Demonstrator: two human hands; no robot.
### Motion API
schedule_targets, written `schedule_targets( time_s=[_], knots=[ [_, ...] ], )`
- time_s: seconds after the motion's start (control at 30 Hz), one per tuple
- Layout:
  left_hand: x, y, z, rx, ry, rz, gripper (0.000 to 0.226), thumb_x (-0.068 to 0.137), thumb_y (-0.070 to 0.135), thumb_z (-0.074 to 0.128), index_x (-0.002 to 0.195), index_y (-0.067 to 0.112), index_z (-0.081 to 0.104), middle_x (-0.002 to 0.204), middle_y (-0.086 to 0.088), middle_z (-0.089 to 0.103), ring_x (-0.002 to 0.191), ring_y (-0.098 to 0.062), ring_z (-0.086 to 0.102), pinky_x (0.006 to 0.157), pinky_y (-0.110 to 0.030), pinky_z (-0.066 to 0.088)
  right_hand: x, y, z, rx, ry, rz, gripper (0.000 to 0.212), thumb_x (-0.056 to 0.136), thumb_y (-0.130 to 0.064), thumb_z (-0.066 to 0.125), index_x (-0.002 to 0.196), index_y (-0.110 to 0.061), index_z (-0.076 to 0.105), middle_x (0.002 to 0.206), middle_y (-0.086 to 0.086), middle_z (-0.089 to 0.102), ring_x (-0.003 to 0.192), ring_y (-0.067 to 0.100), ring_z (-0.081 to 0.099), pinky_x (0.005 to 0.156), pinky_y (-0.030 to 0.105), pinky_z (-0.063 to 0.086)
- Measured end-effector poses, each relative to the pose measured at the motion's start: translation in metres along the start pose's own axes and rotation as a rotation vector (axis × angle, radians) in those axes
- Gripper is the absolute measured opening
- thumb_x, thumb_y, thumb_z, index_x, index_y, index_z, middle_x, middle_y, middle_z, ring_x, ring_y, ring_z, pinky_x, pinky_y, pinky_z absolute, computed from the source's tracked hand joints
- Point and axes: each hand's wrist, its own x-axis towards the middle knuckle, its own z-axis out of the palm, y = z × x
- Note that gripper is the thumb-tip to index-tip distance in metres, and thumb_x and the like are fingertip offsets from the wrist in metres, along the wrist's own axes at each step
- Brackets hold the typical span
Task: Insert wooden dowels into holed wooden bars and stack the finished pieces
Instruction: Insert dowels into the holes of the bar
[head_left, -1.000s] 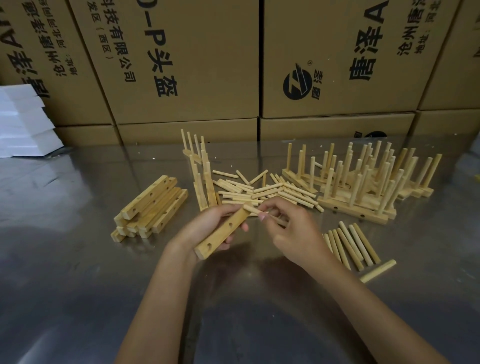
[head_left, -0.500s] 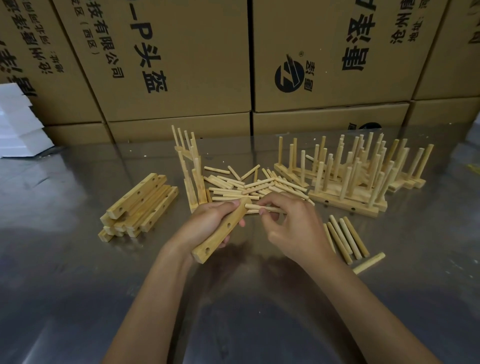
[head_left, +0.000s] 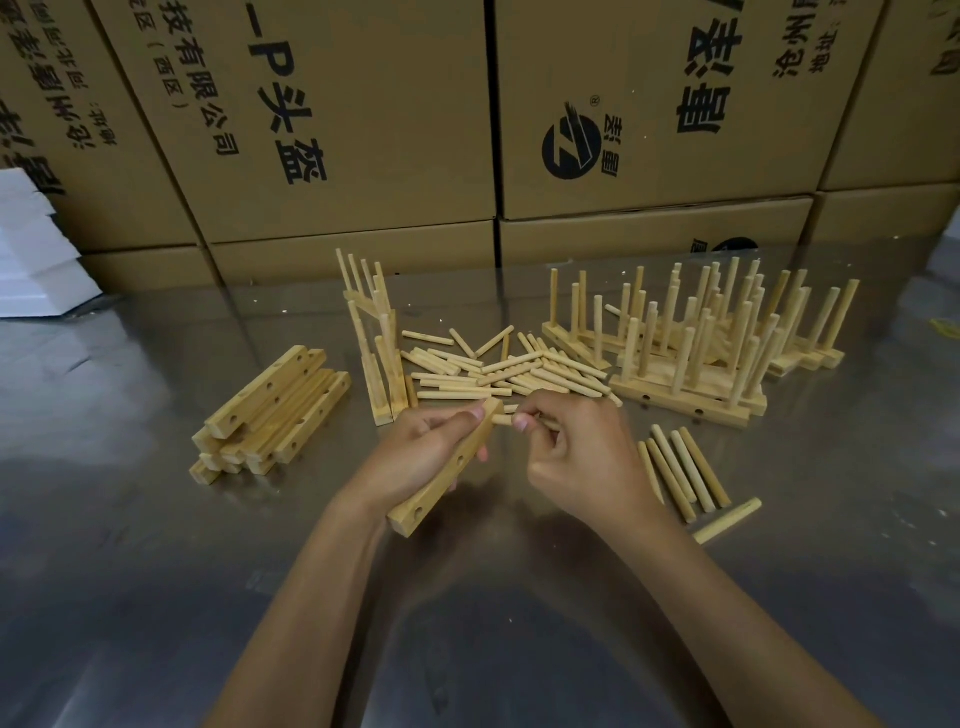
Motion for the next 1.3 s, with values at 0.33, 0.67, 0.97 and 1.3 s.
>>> schedule_targets(
  time_s=[0.33,0.67,0.97,1.3],
  knots=[
    [0.001,-0.006,-0.004,-0.009,-0.047,-0.041,0.045,0.102,0.039,0.052,0.067,0.025,0.078,0.116,0.022,0.068,0.053,-0.010,0.058,0.050,-0.020,0.046,-0.002,0.006,0.010,0.145,-0.025,0.113,0.018,0.091,-0.016,0.063,0.080,-0.028,0.068,0.067,-0.010,0.062,0.068,0.006,0.056,0.052,0.016,0.038],
    [0.008,-0.004,0.012,-0.137,0.096,-0.111,0.025,0.101,0.042,0.054,0.103,0.030,0.076,0.075,0.007,0.074,0.060,-0.007,0.060,0.047,-0.018,0.045,0.011,0.015,0.011,0.248,0.006,0.191,0.017,0.092,-0.030,0.066,0.109,-0.028,0.066,0.103,-0.015,0.063,0.098,0.002,0.057,0.083,0.023,0.045],
    [0.010,-0.005,-0.009,-0.358,0.450,-0.222,0.028,0.102,0.032,0.052,0.090,0.020,0.075,0.090,0.000,0.073,0.071,-0.018,0.056,0.049,-0.025,0.044,0.012,0.018,0.032,-0.125,-0.162,0.098,0.056,0.094,-0.008,0.046,0.148,-0.019,0.038,0.144,0.000,0.048,0.138,0.017,0.035,0.114,0.040,0.028],
    [0.008,-0.004,-0.012,-0.390,0.451,-0.250,0.026,0.100,0.034,0.056,0.098,0.016,0.075,0.084,0.000,0.070,0.069,-0.015,0.056,0.048,-0.022,0.046,0.010,0.015,0.041,-0.276,-0.202,0.024,0.008,0.094,-0.020,0.055,0.095,-0.027,0.058,0.096,-0.012,0.049,0.104,0.014,0.047,0.084,0.031,0.033]
  ],
)
